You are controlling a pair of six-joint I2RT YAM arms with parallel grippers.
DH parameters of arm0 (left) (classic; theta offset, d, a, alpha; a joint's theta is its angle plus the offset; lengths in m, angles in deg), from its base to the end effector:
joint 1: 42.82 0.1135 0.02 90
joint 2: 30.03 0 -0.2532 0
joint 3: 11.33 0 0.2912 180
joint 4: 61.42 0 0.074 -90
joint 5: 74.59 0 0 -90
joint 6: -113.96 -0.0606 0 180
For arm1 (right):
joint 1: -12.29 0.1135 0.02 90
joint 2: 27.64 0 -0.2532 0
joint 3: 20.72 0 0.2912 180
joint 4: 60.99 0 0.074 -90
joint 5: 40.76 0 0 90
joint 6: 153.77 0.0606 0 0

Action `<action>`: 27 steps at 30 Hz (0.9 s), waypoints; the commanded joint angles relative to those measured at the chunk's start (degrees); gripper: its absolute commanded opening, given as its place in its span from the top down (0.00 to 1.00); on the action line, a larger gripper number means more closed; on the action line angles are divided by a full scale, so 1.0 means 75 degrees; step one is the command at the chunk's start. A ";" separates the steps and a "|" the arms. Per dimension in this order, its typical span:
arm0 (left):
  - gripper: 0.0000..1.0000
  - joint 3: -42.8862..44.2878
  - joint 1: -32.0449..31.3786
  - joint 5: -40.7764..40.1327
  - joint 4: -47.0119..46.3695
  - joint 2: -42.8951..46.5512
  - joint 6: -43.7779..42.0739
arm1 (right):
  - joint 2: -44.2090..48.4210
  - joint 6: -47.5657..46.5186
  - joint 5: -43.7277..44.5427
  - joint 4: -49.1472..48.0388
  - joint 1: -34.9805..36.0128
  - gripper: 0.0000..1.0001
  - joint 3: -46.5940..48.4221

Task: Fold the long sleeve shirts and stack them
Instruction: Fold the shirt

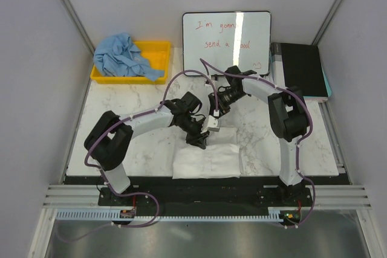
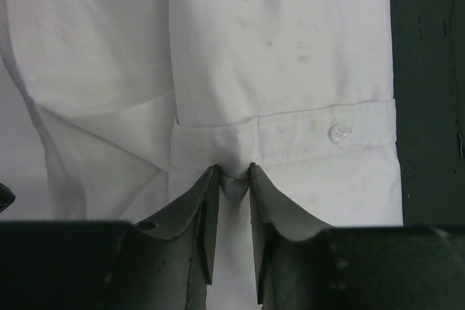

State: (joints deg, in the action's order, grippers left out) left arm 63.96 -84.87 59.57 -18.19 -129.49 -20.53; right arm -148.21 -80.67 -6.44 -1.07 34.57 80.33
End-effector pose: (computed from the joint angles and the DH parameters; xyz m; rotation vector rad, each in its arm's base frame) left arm 0.2483 -0.2808 0.1356 1.9019 1.7182 -1.0252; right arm 0.3910 0.2143 0.1279 -1.0165 2.4682 1.4181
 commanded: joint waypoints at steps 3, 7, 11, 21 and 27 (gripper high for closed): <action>0.88 0.0102 -0.0218 0.0147 0.0182 0.0089 -0.0255 | 0.0162 -0.0487 -0.0580 0.0966 0.0052 0.55 -0.0274; 0.94 -0.0225 -0.0476 0.0030 0.0182 0.0475 -0.0735 | 0.0268 -0.0757 -0.0533 0.1213 0.0052 0.57 -0.0451; 0.98 -0.0507 -0.0828 -0.0216 0.0112 0.0862 -0.0818 | 0.0408 -0.0933 -0.0662 0.1541 0.0193 0.59 -0.0591; 0.98 -0.0847 -0.0922 -0.0708 -0.0310 0.1413 -0.0666 | -0.0527 -0.1473 0.0018 0.1612 0.0404 0.62 -0.0042; 0.98 -0.0976 -0.0933 -0.1481 -0.0929 0.1823 -0.0805 | -0.1137 -0.1695 0.0486 0.1494 0.0404 0.63 -0.0111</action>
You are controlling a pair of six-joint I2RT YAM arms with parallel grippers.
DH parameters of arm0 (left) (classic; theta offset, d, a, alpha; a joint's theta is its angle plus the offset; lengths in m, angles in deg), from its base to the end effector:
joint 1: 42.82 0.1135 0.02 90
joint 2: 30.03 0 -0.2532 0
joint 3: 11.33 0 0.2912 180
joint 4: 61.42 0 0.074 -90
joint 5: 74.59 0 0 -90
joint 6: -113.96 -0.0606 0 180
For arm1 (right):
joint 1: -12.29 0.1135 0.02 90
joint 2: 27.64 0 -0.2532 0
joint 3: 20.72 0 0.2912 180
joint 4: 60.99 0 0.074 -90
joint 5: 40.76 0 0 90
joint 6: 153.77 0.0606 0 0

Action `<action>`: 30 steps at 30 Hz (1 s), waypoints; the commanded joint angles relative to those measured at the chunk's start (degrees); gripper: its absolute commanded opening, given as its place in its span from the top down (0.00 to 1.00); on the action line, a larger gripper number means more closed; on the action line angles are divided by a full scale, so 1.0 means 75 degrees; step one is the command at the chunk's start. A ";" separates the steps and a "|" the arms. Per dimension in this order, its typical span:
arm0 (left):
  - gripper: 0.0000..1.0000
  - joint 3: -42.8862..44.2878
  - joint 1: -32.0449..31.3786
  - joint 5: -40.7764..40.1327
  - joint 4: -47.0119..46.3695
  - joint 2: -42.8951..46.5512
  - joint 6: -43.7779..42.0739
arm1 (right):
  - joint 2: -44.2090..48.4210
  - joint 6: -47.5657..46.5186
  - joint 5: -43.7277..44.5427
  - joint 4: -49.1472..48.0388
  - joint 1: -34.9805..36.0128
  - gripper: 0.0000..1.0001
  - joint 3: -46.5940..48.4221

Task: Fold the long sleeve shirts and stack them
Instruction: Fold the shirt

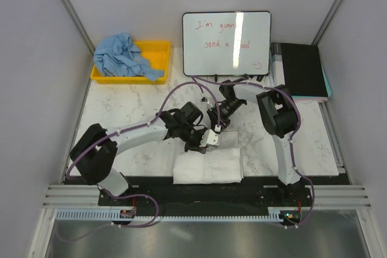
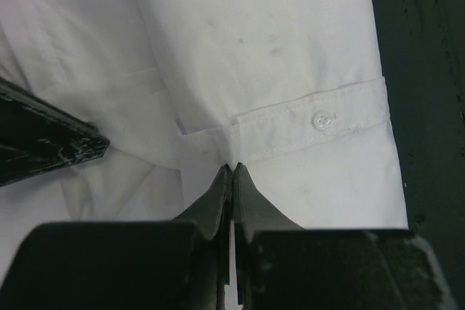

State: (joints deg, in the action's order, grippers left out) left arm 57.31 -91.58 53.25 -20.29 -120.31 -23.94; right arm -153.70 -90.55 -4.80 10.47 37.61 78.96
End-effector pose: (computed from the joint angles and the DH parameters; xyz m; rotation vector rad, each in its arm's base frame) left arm 0.2012 -0.2859 0.1510 2.0394 1.5326 -0.8760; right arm 0.3541 0.2218 0.0802 1.1002 -2.4655 -1.3782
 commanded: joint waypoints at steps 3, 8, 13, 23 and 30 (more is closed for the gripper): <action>0.98 0.0002 0.0089 -0.1120 -0.1142 0.0740 -0.0282 | -0.0536 -0.0518 0.0361 -0.0044 0.0011 0.63 0.0002; 0.98 0.0402 0.0488 -0.1272 -0.1413 0.0308 -0.0690 | -0.0489 -0.0752 0.0397 0.0061 -0.0001 0.63 -0.0150; 0.98 0.0344 0.0746 -0.1671 -0.2303 -0.0056 -0.1043 | -0.0431 -0.0928 0.0350 0.0178 -0.0001 0.64 -0.0150; 0.98 -0.0453 0.0559 -0.1378 -0.2984 0.0072 -0.1160 | 0.0307 -0.1069 0.0514 0.0611 -0.0013 0.61 0.0516; 0.98 -0.1144 0.0243 -0.1143 -0.2890 0.0740 -0.1640 | 0.0192 -0.1386 0.0877 0.1080 -0.0282 0.59 0.1570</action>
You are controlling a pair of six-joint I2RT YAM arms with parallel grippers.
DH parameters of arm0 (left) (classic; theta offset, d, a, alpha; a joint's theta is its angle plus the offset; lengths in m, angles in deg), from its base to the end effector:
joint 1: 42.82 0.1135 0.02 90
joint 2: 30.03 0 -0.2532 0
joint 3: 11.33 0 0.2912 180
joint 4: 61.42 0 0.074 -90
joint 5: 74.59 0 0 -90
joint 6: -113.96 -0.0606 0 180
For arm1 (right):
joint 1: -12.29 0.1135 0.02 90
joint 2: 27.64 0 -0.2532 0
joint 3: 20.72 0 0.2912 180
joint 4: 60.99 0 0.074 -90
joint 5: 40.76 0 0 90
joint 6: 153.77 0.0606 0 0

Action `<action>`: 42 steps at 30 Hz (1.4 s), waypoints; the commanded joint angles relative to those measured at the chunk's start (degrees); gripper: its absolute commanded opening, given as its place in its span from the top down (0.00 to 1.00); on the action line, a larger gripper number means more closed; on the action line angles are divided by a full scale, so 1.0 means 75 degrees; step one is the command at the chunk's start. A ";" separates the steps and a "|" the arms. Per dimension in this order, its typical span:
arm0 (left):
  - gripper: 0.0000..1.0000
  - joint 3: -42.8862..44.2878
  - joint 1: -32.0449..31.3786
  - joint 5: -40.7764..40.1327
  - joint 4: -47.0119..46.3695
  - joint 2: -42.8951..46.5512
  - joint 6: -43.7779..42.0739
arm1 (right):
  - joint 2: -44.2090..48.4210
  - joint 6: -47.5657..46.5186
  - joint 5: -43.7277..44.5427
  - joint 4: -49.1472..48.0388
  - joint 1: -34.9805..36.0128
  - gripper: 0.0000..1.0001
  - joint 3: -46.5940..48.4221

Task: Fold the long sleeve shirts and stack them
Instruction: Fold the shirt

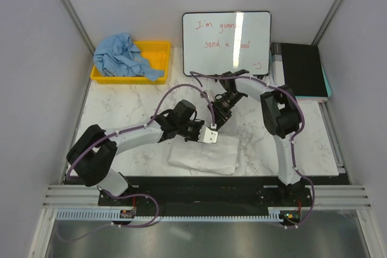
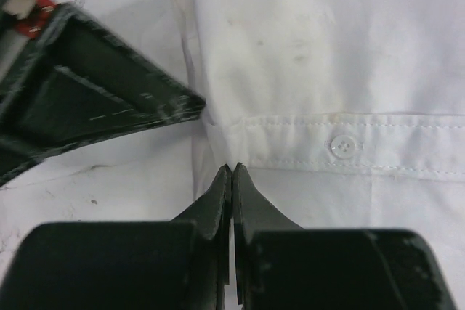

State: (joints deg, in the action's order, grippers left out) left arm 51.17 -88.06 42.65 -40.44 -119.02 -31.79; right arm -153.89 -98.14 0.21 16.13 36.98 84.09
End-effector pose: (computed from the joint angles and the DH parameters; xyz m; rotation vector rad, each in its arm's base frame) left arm 0.2356 -0.2770 0.1425 1.9313 1.3085 -0.4776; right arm 0.3660 0.2186 0.0988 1.2934 -2.4767 -1.2866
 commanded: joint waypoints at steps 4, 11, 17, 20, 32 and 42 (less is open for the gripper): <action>0.98 -0.0432 -0.0285 0.0235 -0.0156 0.0662 -0.0571 | -0.0414 -0.0246 0.0011 0.0303 -0.0187 0.60 0.1555; 0.98 -0.0221 -0.0297 0.0036 -0.0109 0.0534 -0.0571 | -0.1399 -0.0326 -0.0106 0.0173 0.0025 0.62 0.1732; 0.98 0.0037 -0.0157 -0.0081 -0.0133 0.0428 -0.0711 | -0.1540 -0.0398 0.0174 0.0021 0.0083 0.64 0.1380; 0.98 0.0306 0.0019 -0.0105 -0.0309 0.0206 -0.0805 | -0.1541 -0.0491 0.0175 -0.0002 0.0072 0.64 0.1181; 0.98 0.1034 0.0558 -0.0258 -0.1176 -0.1036 -0.1262 | -0.1494 -0.0644 0.0069 0.0068 0.0025 0.64 0.1204; 0.58 0.1150 0.0570 -0.0774 -0.1259 -0.0289 -0.0174 | -0.1378 -0.0738 0.0280 0.0548 -0.0279 0.56 0.1964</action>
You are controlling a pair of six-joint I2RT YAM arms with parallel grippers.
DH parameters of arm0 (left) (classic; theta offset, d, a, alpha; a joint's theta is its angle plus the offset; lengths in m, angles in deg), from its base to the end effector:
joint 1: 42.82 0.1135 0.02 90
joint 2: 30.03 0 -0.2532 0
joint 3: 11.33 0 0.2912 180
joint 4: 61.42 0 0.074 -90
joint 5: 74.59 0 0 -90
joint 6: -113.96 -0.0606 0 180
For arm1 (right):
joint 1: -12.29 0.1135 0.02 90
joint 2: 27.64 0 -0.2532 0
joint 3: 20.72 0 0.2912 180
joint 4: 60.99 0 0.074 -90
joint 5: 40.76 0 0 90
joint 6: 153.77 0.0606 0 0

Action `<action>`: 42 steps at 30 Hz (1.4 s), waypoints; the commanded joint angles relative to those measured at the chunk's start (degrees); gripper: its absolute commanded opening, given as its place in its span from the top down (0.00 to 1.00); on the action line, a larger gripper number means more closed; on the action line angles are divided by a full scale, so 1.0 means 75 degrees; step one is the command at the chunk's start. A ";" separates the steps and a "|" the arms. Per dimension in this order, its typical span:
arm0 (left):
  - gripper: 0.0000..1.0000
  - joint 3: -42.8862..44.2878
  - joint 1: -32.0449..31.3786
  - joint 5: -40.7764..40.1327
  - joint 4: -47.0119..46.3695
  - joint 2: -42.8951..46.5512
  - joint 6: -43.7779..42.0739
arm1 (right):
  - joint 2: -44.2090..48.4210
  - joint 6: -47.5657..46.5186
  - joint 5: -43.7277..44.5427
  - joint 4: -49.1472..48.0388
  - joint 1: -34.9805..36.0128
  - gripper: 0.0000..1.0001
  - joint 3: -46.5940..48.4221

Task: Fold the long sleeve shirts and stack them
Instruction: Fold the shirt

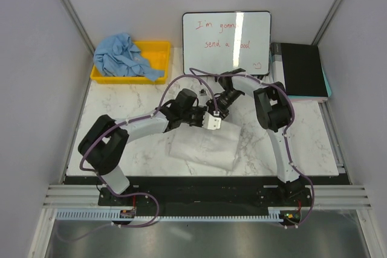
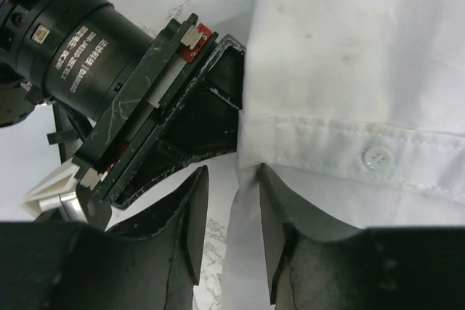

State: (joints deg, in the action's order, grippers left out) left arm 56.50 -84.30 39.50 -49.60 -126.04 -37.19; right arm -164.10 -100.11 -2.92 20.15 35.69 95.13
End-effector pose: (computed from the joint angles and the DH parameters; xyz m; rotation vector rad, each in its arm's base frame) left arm 0.2850 -0.2850 0.1447 1.8558 1.2053 -0.2876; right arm 0.3972 0.2240 0.0766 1.2423 -2.4395 -1.3614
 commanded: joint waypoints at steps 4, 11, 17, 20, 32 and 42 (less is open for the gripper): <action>0.49 0.0976 0.0570 0.0172 0.1437 0.1221 0.1493 | 0.0300 -0.0452 0.0896 0.0281 -0.0283 0.50 0.1125; 0.37 0.1962 0.1942 0.1976 0.4262 0.0850 0.2667 | 0.1003 -0.0579 0.1306 0.0808 -0.1197 0.36 0.1642; 0.29 0.3297 0.2670 0.3056 0.5670 -0.0498 0.2715 | 0.1787 -0.1331 0.1049 0.1910 -0.1772 0.25 0.0262; 0.26 0.3708 0.2682 0.3057 0.5904 -0.1085 0.2668 | 0.2397 -0.1483 0.0967 0.1852 -0.1784 0.15 -0.0746; 0.26 0.4752 0.2647 0.2834 0.6373 -0.2867 0.2528 | 0.2047 -0.1002 0.0978 0.0914 -0.1772 0.25 -0.1967; 0.51 0.4751 0.2659 0.2881 0.6467 -0.3195 0.2703 | 0.1848 -0.1787 0.0814 0.1617 -0.1772 0.73 -0.1710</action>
State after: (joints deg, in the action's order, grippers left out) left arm 89.77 -64.23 59.48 -2.19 -149.07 -18.72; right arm -148.89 -109.96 5.80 27.82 22.53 80.49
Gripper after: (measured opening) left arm 0.592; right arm 0.393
